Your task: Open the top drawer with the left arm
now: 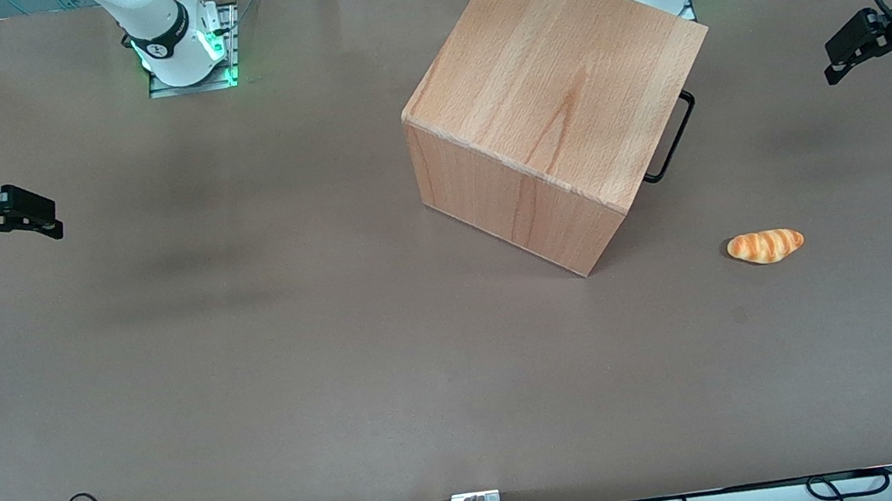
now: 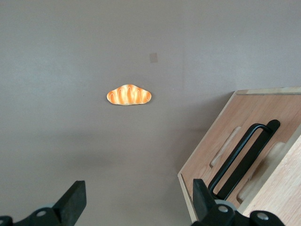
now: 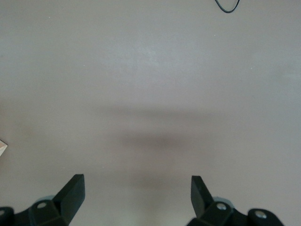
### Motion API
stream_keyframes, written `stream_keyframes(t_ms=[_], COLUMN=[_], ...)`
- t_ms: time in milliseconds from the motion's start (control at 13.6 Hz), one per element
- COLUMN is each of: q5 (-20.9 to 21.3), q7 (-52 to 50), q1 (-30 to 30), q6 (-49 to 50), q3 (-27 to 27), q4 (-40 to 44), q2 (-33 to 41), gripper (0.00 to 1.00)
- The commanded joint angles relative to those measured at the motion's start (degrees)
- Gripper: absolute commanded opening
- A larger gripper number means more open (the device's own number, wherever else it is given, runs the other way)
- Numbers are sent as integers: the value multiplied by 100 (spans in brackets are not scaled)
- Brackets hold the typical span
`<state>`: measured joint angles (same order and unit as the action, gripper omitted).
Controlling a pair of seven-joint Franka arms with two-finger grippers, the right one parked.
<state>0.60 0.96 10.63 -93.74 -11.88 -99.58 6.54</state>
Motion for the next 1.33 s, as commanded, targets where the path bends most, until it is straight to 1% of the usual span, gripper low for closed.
stream_keyframes(t_ms=[0,443,516,590,738,885,1107,1254], q5=[133,98,98,90,-155,-227,-270,-507], q7=[45,141,298,674,1265,1389,1862,2171], q1=[115,193,220,238,238,246,264,255], q6=[84,101,101,93,14,-118,-442,-514], q3=[-69,-61,-60,-60,-52,-52,10,10], q4=[123,9,0,-26,-193,-377,-729,-948], q2=[-162,-284,-329,-372,-425,-487,-566,-575], gripper=[100,100,100,100,100,100,100,100])
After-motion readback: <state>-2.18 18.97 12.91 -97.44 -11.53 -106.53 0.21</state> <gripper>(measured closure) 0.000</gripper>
